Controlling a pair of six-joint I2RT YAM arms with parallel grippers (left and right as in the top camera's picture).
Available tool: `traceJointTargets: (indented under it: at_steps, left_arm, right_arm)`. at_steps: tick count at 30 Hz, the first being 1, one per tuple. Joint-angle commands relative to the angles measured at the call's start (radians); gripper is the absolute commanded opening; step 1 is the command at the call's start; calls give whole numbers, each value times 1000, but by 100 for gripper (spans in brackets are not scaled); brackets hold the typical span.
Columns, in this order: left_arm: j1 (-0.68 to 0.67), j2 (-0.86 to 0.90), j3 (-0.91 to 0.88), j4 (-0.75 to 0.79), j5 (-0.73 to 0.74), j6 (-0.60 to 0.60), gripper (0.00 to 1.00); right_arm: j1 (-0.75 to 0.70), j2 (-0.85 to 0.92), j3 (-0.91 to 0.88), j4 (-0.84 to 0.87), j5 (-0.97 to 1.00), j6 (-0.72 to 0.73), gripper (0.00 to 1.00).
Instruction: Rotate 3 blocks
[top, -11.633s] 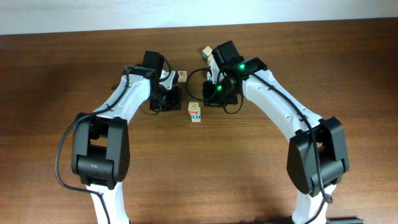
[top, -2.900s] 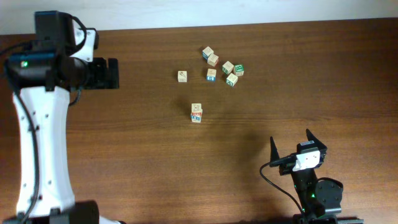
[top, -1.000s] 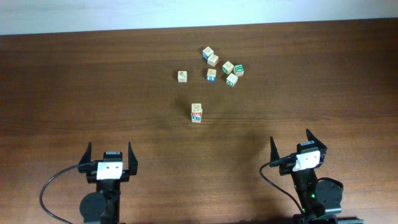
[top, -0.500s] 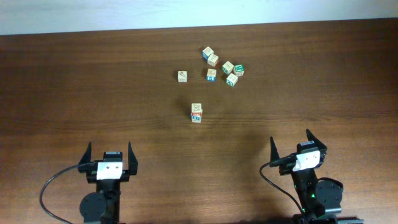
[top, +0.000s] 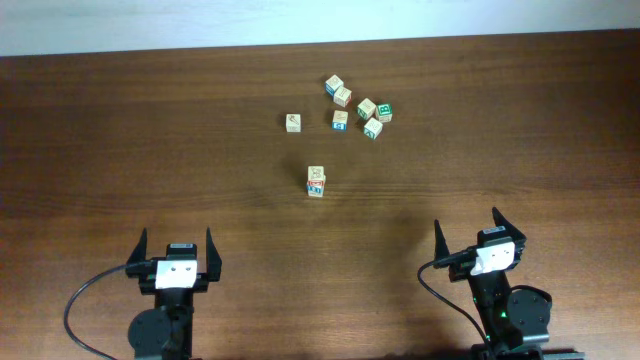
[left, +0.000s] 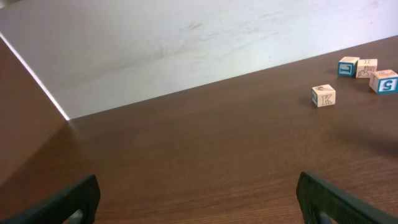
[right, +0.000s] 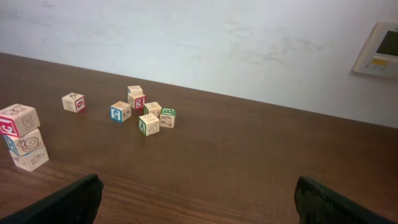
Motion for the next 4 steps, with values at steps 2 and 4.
traceJointTargets:
  at_steps: [2,4]
  left_arm:
    - [0,-9,-7,1,8,19,99]
    - [0,-9,-7,1,8,19,99]
  right_arm:
    - [-6,-9,-9,0,-9,0,98]
    - [-6,-8,-9,0,-9,0,98]
